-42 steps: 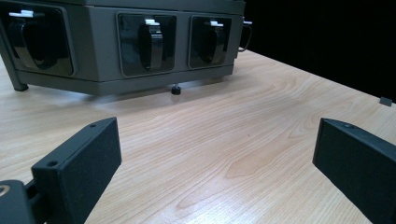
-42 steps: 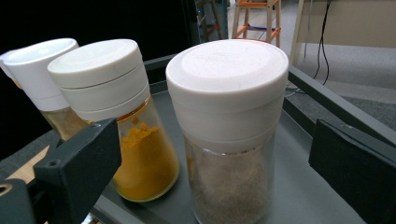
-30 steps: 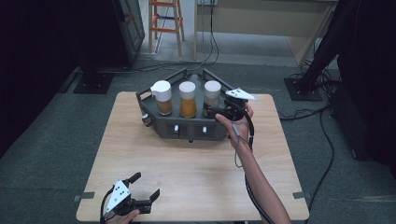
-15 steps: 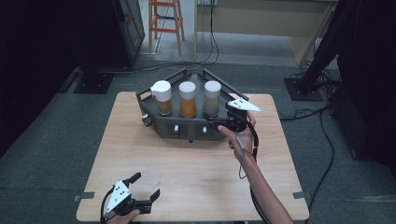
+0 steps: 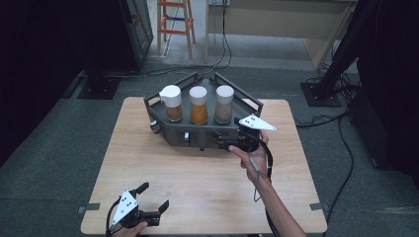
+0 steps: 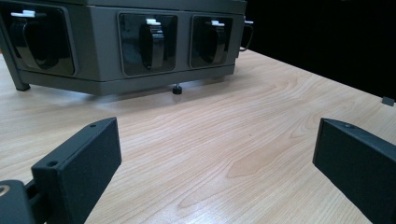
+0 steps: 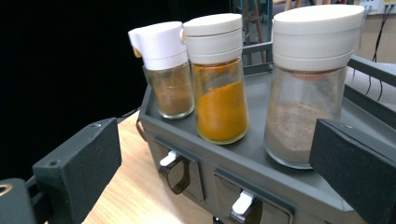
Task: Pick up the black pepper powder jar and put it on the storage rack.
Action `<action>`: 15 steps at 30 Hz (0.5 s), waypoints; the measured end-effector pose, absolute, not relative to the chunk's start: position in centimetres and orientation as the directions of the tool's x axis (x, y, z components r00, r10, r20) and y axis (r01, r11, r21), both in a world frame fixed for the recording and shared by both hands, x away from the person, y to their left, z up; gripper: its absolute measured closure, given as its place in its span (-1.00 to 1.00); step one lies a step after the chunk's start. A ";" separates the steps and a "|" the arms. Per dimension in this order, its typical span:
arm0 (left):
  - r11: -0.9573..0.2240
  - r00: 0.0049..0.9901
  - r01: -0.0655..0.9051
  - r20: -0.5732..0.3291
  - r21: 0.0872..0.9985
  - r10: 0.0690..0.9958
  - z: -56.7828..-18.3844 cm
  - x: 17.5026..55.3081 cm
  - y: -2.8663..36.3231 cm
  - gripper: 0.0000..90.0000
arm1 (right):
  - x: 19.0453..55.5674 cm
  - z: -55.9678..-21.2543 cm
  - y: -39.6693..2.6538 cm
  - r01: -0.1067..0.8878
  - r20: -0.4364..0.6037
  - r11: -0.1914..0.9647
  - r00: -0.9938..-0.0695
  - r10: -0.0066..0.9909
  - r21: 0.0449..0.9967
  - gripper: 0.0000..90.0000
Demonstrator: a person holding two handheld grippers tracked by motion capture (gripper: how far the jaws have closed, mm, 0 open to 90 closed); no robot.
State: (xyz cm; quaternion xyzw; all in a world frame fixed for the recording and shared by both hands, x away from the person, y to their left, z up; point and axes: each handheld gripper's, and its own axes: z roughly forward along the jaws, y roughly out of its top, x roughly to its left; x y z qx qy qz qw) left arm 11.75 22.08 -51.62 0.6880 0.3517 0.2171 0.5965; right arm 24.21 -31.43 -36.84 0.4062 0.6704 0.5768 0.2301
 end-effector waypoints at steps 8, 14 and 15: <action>-0.041 0.657 0.228 -0.123 0.973 0.744 -51.6 11.8 22.1 -0.98 | 22.9 -37.7 -31.8 0.274 0.166 0.001 -0.587 0.793 0.962 -0.95; -0.041 0.656 0.225 -0.121 0.973 0.745 -51.6 11.7 22.1 -0.98 | 22.2 -38.3 -31.8 0.278 0.170 0.007 -0.605 0.778 0.960 -0.95; -0.040 0.656 0.224 -0.121 0.974 0.745 -51.6 11.7 22.1 -0.98 | 22.1 -38.5 -31.7 0.277 0.169 0.008 -0.608 0.776 0.961 -0.95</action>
